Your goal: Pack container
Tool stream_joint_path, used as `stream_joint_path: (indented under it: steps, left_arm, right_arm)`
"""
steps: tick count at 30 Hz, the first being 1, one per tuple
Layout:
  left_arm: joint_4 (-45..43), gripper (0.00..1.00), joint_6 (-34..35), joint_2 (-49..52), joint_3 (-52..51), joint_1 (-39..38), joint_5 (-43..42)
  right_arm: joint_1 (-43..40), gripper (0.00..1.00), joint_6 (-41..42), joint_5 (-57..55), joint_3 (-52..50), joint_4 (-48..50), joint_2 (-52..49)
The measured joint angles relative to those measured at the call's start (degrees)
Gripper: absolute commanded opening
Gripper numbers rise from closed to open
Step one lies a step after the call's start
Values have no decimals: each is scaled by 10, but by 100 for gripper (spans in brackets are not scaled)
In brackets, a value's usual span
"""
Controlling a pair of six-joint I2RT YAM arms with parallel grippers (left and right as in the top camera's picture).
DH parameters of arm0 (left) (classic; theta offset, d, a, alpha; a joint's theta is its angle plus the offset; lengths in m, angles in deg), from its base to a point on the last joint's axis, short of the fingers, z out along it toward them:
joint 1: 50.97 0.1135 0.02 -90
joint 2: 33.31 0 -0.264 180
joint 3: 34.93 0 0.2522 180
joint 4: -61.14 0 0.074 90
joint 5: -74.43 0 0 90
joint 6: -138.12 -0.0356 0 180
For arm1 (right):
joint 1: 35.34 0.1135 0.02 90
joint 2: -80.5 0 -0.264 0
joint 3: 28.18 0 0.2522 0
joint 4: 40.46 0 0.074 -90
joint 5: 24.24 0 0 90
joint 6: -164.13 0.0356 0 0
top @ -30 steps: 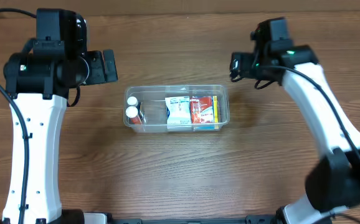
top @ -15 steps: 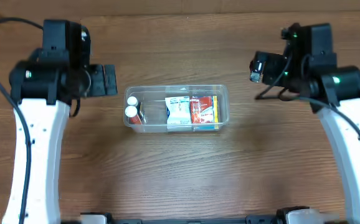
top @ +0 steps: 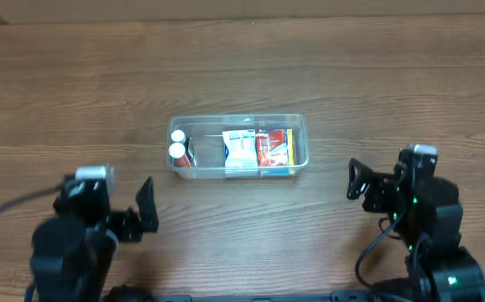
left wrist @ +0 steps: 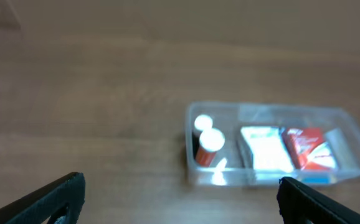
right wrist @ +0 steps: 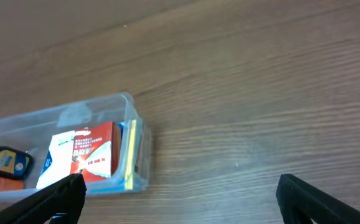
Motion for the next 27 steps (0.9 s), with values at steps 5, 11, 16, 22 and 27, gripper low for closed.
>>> stream_joint_path:
  steps: [5, 11, 16, 22, 27]
  left_arm:
    - [15, 100, 0, -38, -3, 0, -4]
    - [100, 100, 0, -37, -6, 0, -6]
    - [160, 100, 0, -37, -7, 0, -6]
    - [174, 100, 0, -37, -8, 0, -6]
    - [174, 100, 0, -37, -8, 0, -6]
  right_arm:
    - [0, 100, 0, 0, -26, -38, 4]
    - [0, 100, 0, 0, -26, -62, 4]
    - [0, 100, 0, 0, -27, -62, 4]
    - [0, 100, 0, -7, -27, -92, 4]
    - [0, 100, 0, -10, -27, -111, 27]
